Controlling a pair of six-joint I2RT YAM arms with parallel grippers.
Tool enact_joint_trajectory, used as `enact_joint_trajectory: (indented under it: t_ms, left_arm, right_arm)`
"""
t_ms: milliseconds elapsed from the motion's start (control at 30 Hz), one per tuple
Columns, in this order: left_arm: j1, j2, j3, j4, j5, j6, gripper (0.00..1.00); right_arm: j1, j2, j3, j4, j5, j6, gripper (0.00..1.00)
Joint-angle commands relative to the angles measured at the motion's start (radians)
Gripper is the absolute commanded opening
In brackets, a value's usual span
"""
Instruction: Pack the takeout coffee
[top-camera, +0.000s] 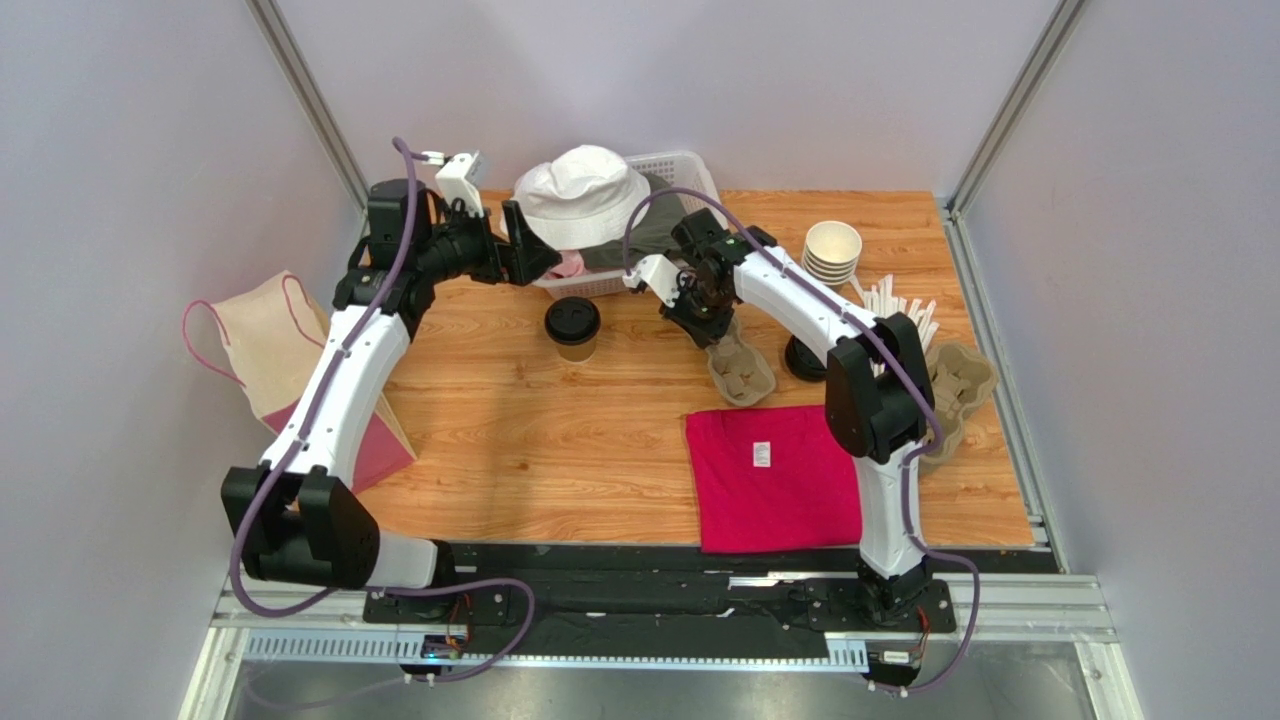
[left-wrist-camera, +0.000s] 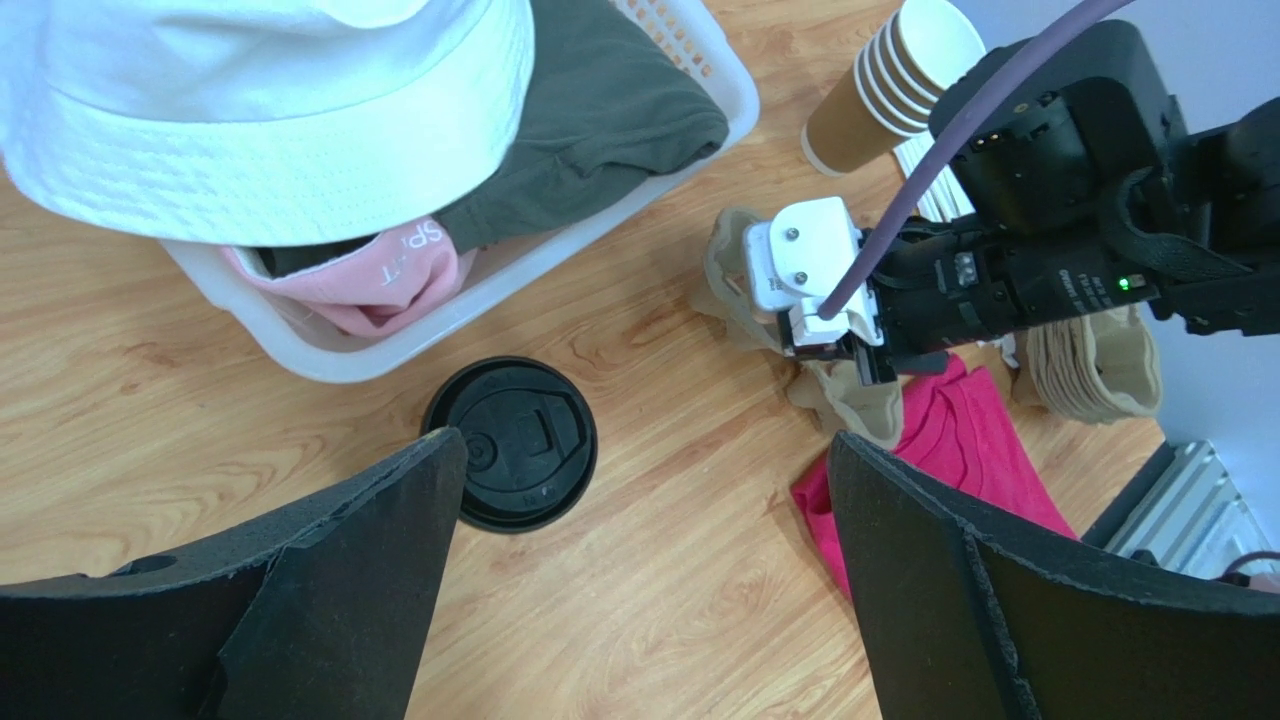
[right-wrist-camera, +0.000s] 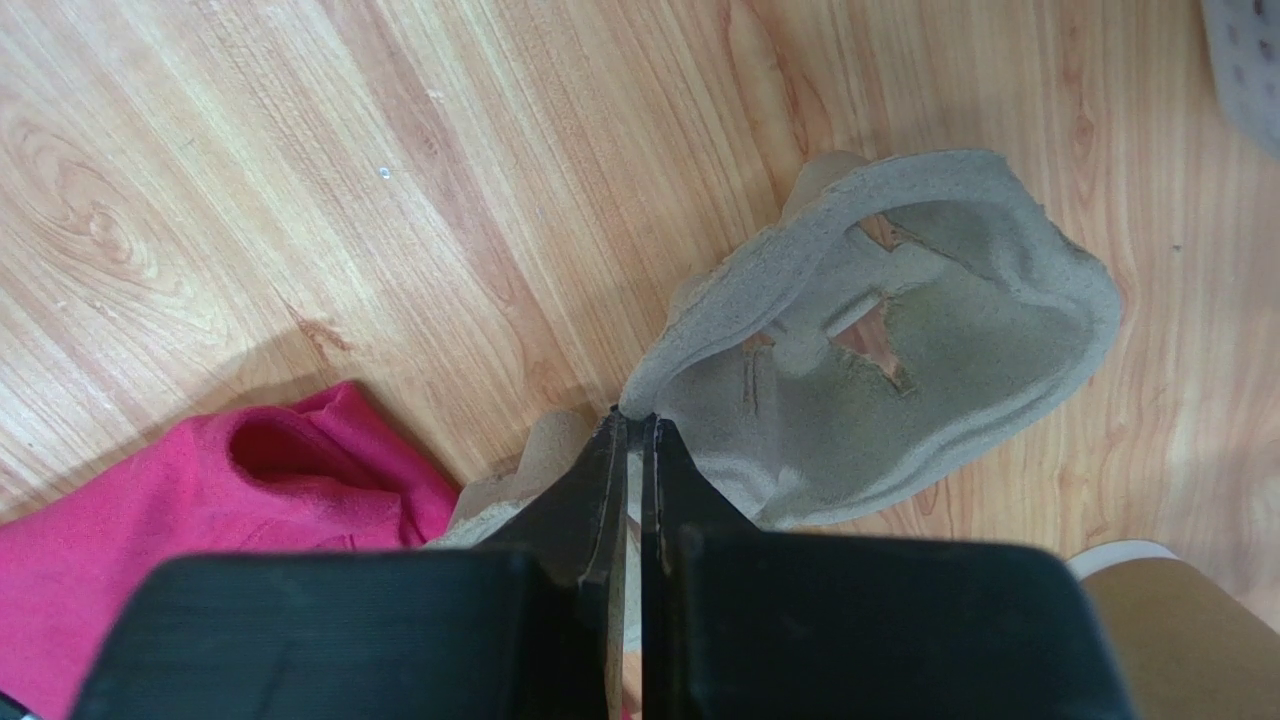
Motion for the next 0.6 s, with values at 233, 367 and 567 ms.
enact_joint_trajectory:
  t_ms: [233, 367, 567]
  left_arm:
    - [0.086, -0.177, 0.054, -0.053, -0.027, -0.015, 0.99]
    - [0.135, -0.177, 0.097, -0.059, -0.027, -0.037, 0.99]
    - [0.166, -0.179, 0.157, -0.074, -0.053, -0.049, 0.99]
  right_arm:
    - [0.088, -0.089, 0.137, -0.034, -0.035, -0.067, 0.00]
    - [0.138, -0.131, 0.220, -0.108, -0.114, -0.062, 0.00]
    - [0.246, -0.184, 0.314, -0.182, -0.206, -0.050, 0.00]
